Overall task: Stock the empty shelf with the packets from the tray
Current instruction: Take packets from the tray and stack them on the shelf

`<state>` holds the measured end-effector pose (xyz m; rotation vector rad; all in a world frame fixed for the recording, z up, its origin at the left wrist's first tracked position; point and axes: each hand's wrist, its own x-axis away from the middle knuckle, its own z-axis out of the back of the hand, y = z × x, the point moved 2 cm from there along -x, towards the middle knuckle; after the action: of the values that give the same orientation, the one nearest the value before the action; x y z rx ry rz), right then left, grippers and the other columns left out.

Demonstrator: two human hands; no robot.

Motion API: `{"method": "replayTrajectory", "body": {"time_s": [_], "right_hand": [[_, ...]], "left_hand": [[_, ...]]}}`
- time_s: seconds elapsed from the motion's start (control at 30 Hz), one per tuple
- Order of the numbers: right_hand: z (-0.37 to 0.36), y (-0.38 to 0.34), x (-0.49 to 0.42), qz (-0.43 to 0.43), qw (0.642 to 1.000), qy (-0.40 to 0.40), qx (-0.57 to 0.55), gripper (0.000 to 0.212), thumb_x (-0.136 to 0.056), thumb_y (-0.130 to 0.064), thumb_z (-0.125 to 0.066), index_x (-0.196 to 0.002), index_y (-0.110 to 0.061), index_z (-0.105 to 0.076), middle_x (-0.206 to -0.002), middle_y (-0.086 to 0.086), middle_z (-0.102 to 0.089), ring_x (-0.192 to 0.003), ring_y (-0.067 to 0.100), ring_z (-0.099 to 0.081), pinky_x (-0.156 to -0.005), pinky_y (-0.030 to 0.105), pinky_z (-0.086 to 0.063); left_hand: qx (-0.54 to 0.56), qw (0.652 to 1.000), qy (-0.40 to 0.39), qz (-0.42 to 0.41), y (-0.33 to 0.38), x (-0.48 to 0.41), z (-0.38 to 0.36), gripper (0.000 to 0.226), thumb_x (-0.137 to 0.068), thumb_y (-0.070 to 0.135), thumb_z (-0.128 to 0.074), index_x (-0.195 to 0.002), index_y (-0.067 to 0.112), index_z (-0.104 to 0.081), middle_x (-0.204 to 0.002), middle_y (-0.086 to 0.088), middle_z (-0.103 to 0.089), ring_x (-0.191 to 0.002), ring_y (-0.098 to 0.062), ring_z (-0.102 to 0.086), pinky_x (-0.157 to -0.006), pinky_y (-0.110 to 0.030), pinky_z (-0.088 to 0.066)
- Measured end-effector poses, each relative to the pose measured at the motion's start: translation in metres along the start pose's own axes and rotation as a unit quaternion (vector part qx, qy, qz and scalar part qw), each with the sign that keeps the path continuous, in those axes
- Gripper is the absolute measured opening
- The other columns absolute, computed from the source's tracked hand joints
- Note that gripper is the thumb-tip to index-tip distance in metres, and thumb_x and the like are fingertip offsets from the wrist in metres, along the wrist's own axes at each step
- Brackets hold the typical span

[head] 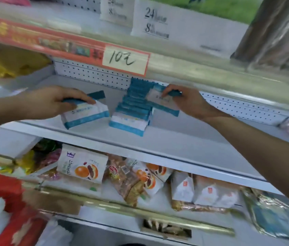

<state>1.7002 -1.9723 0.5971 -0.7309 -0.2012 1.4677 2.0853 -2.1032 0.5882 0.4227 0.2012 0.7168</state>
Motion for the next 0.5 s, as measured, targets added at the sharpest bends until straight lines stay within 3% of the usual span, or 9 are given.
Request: {"method": "replayTrajectory", "body": {"time_s": [0.07,0.13,0.2,0.3,0.37,0.5], "right_hand": [[0.018,0.015,0.002,0.012,1.0,0.025,0.001,0.039,-0.084,0.01,-0.042,-0.095,-0.006,-0.076,-0.105,-0.008,-0.071,-0.09,-0.026,-0.055,-0.081,-0.003,-0.034],[0.03,0.026,-0.001,0.011,0.999,0.043,0.028,0.035,-0.088,-0.005,-0.042,-0.096,-0.001,-0.076,-0.104,-0.002,-0.068,-0.082,-0.023,-0.056,-0.074,-0.004,-0.035],[0.034,0.044,-0.008,-0.045,0.997,0.045,0.053,0.038,-0.092,-0.005,-0.039,-0.101,-0.006,-0.076,-0.106,-0.003,-0.065,-0.069,-0.012,-0.057,-0.061,-0.001,-0.037],[0.028,0.078,-0.027,-0.101,0.99,0.019,0.094,0.049,-0.09,0.004,-0.035,-0.105,-0.019,-0.075,-0.113,-0.004,-0.064,-0.061,0.007,-0.049,-0.046,0.009,-0.036],[0.02,0.097,-0.041,-0.097,0.989,-0.003,0.111,0.054,-0.087,0.001,-0.033,-0.098,-0.032,-0.074,-0.12,-0.005,-0.066,-0.06,0.021,-0.052,-0.044,0.026,-0.042],[0.0,0.127,-0.064,-0.063,0.987,-0.027,0.144,0.058,-0.088,0.001,-0.034,-0.088,-0.044,-0.07,-0.123,-0.007,-0.066,-0.073,0.03,-0.065,-0.056,0.038,-0.053]], "left_hand": [[-0.001,1.0,0.003,-0.006,0.008,-0.012,-0.009,0.049,-0.104,0.012,-0.051,-0.127,0.055,-0.059,-0.128,0.029,-0.051,-0.107,-0.004,-0.046,-0.076,-0.004,-0.039],[-0.013,1.0,0.002,-0.016,0.014,-0.02,-0.014,0.049,-0.103,0.011,-0.052,-0.129,0.052,-0.06,-0.129,0.026,-0.052,-0.108,-0.004,-0.048,-0.075,-0.001,-0.037],[-0.018,1.0,0.003,-0.025,0.016,-0.024,-0.016,0.049,-0.103,0.011,-0.053,-0.128,0.053,-0.06,-0.131,0.024,-0.055,-0.111,-0.007,-0.051,-0.079,-0.008,-0.039],[-0.029,0.999,-0.002,-0.044,0.016,-0.025,-0.016,0.049,-0.102,0.014,-0.055,-0.126,0.057,-0.059,-0.135,0.021,-0.058,-0.116,-0.013,-0.055,-0.091,-0.033,-0.049],[-0.04,0.998,0.003,-0.051,0.017,-0.022,-0.014,0.049,-0.101,0.018,-0.057,-0.131,0.057,-0.056,-0.137,0.018,-0.058,-0.118,-0.016,-0.057,-0.097,-0.044,-0.052],[-0.041,0.997,0.03,-0.058,0.018,-0.016,-0.006,0.05,-0.098,0.016,-0.061,-0.133,0.052,-0.057,-0.137,0.016,-0.059,-0.12,-0.014,-0.057,-0.101,-0.04,-0.05]]}}
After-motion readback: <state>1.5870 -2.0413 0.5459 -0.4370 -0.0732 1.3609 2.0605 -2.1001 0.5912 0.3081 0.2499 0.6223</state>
